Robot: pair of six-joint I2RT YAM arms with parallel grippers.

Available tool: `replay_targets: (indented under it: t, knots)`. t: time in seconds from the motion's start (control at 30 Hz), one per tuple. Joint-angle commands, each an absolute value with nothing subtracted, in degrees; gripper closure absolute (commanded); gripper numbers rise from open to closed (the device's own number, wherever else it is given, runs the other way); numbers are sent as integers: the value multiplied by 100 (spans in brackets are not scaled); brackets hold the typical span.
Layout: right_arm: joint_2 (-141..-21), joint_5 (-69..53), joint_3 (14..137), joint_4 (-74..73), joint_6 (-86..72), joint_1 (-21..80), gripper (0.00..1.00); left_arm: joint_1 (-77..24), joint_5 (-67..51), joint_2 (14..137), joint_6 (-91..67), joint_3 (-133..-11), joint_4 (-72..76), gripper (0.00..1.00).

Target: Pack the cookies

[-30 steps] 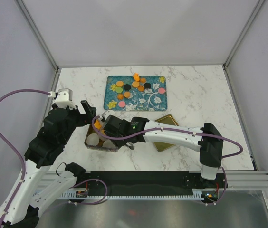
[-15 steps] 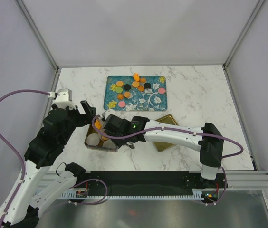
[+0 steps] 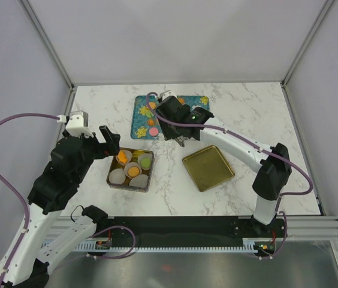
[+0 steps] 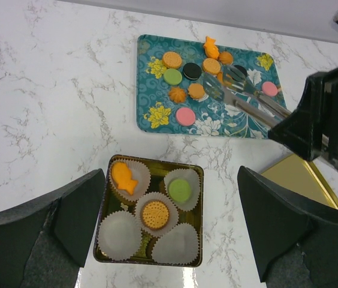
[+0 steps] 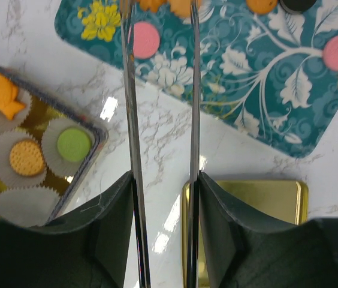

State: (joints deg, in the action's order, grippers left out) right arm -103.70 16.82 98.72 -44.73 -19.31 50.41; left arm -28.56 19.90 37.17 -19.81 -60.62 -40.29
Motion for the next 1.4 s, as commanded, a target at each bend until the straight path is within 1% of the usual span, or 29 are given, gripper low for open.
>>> replay_targets:
  t: [0.0,0.2,0.53,1.37]
  knots:
    - [-10792,1837,10562,-4368,-1688,4835,48,-2821,2057,3762,-1907,-6205,-3981,0]
    - [-11539,1740,11144,-4464,-1538,4500,45,-2821,2057,3779,-1907,-6214,-4069,0]
    - [-12146,1617,11329,-4465,-1433,4412,46,-2821,2030,3753,-1977,-6073,-4122,0]
    - [-12024,1459,11233,-4368,-1529,4412,47,-2821,2021,3771,-2013,-5915,-4105,0]
